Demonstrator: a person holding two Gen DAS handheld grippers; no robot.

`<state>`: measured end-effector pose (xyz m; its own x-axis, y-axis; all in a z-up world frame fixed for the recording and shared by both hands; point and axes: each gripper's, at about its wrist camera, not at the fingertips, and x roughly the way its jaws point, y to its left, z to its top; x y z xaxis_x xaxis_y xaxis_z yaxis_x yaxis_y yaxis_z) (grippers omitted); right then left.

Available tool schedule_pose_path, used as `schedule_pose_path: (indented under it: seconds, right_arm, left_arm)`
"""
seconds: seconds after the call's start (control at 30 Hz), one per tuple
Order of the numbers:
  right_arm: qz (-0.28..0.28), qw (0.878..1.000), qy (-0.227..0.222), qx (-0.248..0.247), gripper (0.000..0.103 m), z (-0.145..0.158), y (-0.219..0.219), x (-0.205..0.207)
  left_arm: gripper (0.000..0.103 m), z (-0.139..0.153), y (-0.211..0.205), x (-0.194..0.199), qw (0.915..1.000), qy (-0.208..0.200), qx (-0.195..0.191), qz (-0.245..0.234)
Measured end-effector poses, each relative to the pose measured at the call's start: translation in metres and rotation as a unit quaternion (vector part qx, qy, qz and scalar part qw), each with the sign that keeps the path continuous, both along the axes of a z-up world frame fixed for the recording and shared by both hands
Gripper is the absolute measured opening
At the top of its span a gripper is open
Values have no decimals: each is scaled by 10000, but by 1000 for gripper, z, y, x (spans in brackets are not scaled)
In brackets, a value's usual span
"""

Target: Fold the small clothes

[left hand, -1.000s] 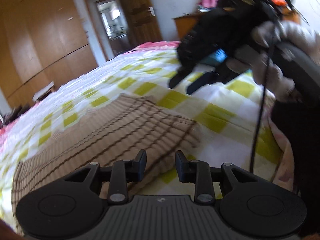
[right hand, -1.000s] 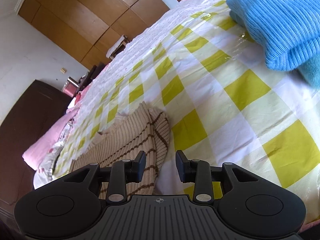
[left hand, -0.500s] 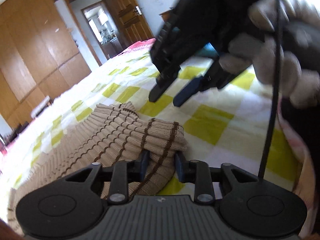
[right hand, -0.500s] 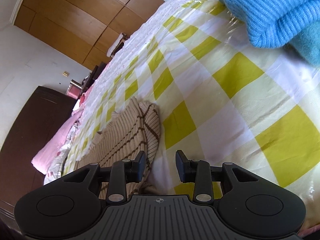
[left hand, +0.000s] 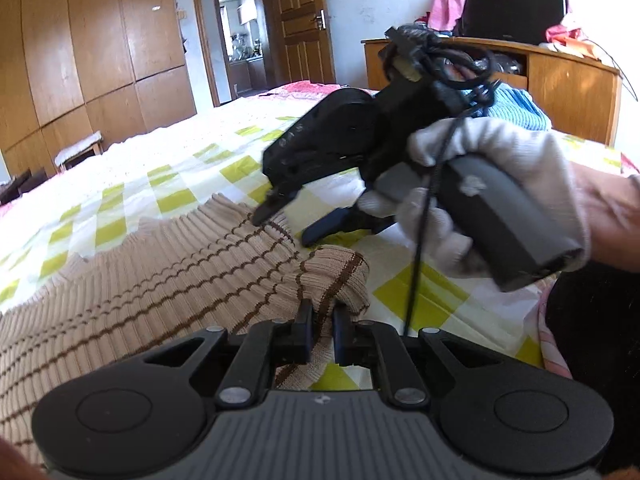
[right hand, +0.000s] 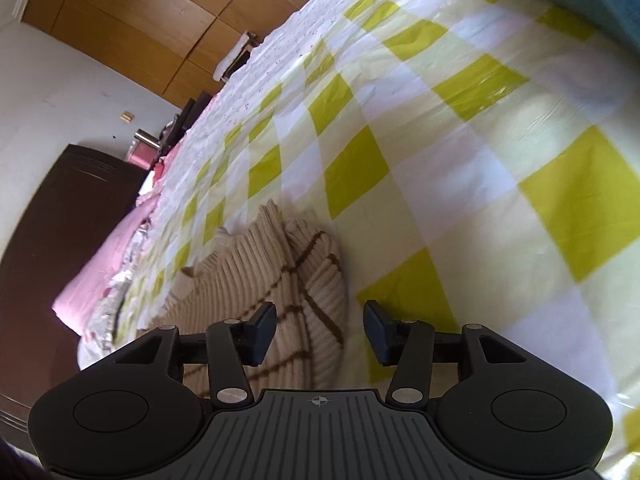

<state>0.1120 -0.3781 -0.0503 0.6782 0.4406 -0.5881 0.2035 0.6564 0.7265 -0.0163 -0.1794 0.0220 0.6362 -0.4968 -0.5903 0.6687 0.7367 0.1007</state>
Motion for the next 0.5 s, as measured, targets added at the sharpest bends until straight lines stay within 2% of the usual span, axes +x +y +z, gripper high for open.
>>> schedule_pose_path:
  seconds: [0.07,0.23,0.27,0.37,0.5]
  right_arm:
    - [48,9998,34,209,49,-6,2,8]
    - [153,9995,-114,243,49,-10,11,24]
    - [173,9994,-134,255,45,-10,11,25]
    - [176,9995,-31,243,21,-13,9,26]
    - [107,9985,31,542,16,-14,-1,19]
  left_arm:
    - [17,1,2,-1,10000,30,-56,28]
    - [17,6,6,-2,9998,60,-170,99]
    - [17,7,7,-2,9997,70,-188,115]
    - [17,9,9,-3,9995,117,-237,167]
    - [17,14,12,4,9991,117,-361,212]
